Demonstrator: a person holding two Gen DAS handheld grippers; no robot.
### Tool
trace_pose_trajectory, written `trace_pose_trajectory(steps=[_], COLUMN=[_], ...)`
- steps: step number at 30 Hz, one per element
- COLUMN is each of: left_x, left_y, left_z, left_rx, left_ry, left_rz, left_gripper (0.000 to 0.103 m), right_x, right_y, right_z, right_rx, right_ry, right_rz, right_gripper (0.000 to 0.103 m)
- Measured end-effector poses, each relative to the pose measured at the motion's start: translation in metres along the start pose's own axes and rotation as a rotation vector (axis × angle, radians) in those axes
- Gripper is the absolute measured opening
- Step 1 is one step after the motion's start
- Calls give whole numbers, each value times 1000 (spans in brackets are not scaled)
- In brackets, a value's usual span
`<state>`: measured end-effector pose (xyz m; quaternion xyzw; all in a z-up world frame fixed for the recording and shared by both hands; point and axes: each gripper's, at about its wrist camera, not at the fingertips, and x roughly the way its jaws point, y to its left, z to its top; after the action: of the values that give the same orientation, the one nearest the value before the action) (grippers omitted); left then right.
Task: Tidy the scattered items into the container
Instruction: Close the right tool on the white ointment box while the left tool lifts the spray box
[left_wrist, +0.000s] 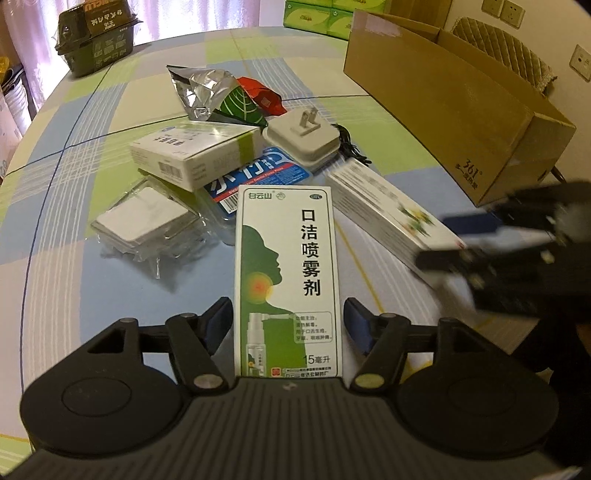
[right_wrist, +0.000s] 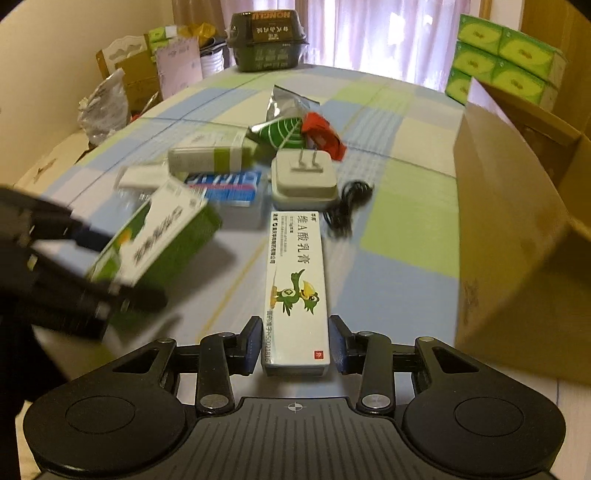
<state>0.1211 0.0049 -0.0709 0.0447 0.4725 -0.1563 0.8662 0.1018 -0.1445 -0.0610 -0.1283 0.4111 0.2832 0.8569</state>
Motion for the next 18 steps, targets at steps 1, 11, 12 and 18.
trace_pose_trajectory(steps=[1, 11, 12, 18], left_x=[1, 7, 7, 9], left_y=[-1, 3, 2, -9], left_z=[0, 6, 7, 9], left_rx=[2, -13, -12, 21], left_ry=[0, 4, 3, 13], left_rz=[5, 32, 36, 70], left_gripper=[64, 65, 64, 51], right_x=[-1, 18, 20, 23], right_y=[1, 2, 2, 0], right_z=[-3, 4, 5, 7], right_rx=[-5, -15, -16, -8], right_ry=[-8, -47, -47, -39], right_rz=[-1, -6, -5, -7], right_gripper=[42, 68, 68, 68])
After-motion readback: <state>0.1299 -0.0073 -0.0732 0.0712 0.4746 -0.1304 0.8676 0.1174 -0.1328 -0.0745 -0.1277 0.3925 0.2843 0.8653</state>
